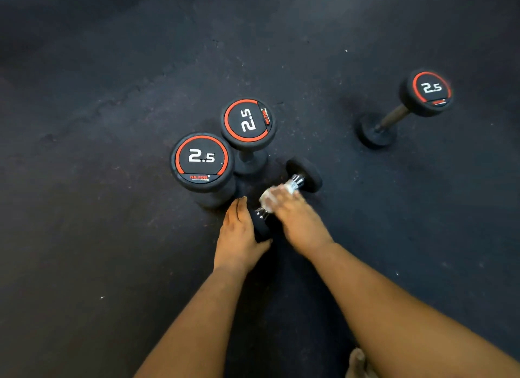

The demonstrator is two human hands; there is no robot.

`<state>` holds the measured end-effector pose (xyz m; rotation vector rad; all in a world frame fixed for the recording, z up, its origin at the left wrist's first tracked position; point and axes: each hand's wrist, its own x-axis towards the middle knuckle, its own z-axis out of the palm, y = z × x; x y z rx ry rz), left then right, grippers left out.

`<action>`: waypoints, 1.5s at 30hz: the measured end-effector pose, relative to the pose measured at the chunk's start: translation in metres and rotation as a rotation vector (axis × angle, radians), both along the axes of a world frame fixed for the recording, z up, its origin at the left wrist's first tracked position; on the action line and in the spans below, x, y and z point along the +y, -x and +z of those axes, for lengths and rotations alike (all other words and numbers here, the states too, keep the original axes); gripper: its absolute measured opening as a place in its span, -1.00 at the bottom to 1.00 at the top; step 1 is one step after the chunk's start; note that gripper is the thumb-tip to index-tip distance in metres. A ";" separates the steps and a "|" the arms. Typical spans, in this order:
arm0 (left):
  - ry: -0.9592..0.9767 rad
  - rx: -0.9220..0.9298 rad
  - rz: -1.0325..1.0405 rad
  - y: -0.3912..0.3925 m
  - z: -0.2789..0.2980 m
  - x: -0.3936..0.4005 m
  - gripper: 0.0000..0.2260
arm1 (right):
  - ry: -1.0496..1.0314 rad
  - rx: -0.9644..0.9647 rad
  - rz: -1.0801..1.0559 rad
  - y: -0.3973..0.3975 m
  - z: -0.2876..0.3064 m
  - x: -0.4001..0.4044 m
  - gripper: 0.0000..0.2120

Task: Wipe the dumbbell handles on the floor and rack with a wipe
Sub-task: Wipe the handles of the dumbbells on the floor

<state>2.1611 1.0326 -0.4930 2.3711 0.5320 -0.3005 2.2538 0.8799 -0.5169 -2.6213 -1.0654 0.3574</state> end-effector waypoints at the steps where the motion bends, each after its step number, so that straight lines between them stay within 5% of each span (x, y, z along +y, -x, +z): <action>1: -0.003 0.001 0.002 0.000 -0.001 0.000 0.04 | 0.026 0.008 -0.126 -0.010 0.000 -0.001 -0.32; 4: 0.007 0.009 -0.001 0.000 0.001 0.000 0.03 | 0.024 0.009 -0.254 -0.012 -0.002 0.010 -0.38; 9: -0.014 0.013 -0.026 -0.001 0.000 0.001 0.01 | 0.026 -0.056 0.299 -0.005 0.000 0.006 -0.45; 13: -0.083 0.028 -0.048 -0.002 -0.004 0.001 0.06 | 0.063 -0.078 0.051 -0.033 0.001 0.010 -0.50; 18: -0.154 0.041 -0.151 -0.002 0.000 0.005 0.05 | -0.074 0.032 0.151 0.009 0.002 0.016 -0.43; 23: -0.160 0.027 -0.167 0.004 0.000 -0.001 0.03 | -0.280 0.072 -0.101 0.045 -0.006 -0.010 -0.42; 25: -0.172 0.047 -0.173 0.002 0.002 0.001 0.04 | -0.494 0.187 -0.527 0.053 -0.015 -0.008 -0.47; 28: -0.179 0.058 -0.172 0.002 0.004 0.003 0.05 | -1.176 0.625 -1.410 0.036 -0.009 0.022 -0.56; 30: -0.182 0.059 -0.171 0.002 0.002 0.001 0.04 | -1.434 0.843 -1.643 0.017 0.001 0.045 -0.64; 33: -0.188 0.072 -0.162 0.001 0.001 -0.001 0.04 | -1.422 1.080 -1.653 -0.011 0.009 0.060 -0.87; 35: -0.192 0.080 -0.160 0.000 -0.001 0.001 0.05 | -1.450 1.180 -1.597 -0.029 0.010 0.056 -0.84; 41: -0.210 0.087 -0.175 0.000 0.001 0.001 0.05 | -1.184 1.257 -1.378 -0.009 0.006 0.057 -0.94; 45: -0.198 0.083 -0.176 0.001 -0.001 0.000 0.06 | -1.343 1.238 -1.509 -0.030 0.011 0.056 -0.80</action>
